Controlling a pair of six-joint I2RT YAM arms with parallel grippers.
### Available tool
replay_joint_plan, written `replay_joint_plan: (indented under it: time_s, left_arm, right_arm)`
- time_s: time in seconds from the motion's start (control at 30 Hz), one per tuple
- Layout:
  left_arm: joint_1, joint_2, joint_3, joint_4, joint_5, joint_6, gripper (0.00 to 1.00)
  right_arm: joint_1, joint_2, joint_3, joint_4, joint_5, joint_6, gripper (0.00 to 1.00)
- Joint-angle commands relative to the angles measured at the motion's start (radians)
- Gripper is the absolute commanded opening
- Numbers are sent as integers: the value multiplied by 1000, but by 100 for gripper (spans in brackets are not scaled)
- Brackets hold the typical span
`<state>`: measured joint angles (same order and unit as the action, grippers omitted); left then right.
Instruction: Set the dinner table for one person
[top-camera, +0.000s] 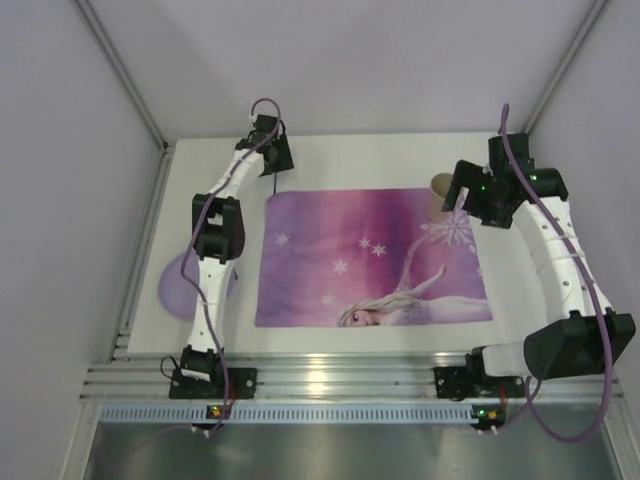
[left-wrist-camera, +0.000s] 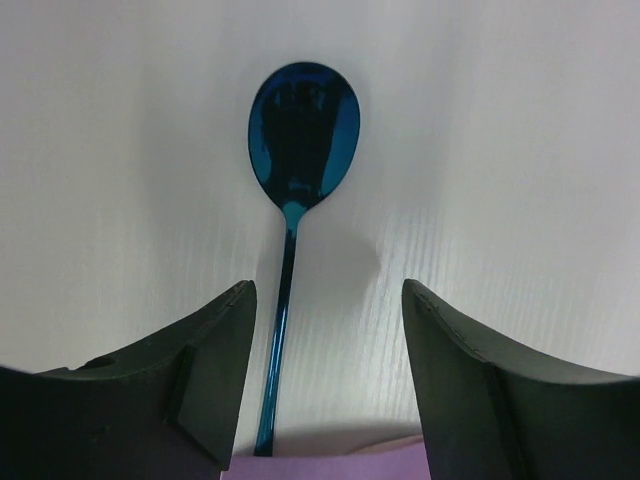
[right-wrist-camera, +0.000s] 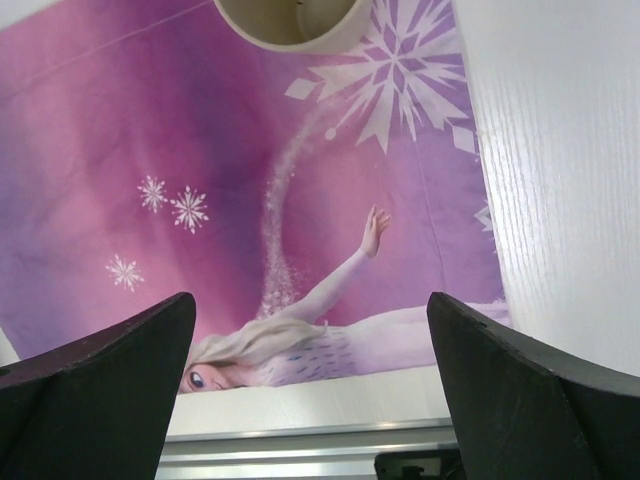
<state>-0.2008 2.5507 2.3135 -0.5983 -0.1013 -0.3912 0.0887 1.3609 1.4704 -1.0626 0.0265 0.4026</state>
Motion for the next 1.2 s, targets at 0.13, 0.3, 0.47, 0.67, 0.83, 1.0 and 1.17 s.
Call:
replay_joint_plan:
  time_s: [0.13, 0.3, 0.47, 0.67, 0.83, 1.0, 1.17]
  left_arm:
    - [8, 89, 92, -55, -110, 66, 50]
    - [0, 118, 89, -126, -162, 132, 29]
    - [8, 131, 80, -175, -187, 146, 10]
    - [23, 128, 76, -181, -179, 140, 0]
    - [34, -6, 46, -78, -270, 155, 0]
    - [57, -85, 153, -37, -287, 179, 0]
    - [60, -213, 103, -35, -221, 157, 0]
  right_arm:
    - [-12, -29, -39, 26, -5, -5, 100]
    - [-21, 21, -22, 44, -17, -16, 100]
    - [-23, 66, 8, 56, -22, -15, 100]
    - [-24, 106, 33, 64, -77, -11, 100]
    - [-17, 113, 59, 62, -79, -19, 99]
    - [20, 115, 113, 47, -33, -36, 99]
    - [43, 106, 136, 56, -39, -21, 99]
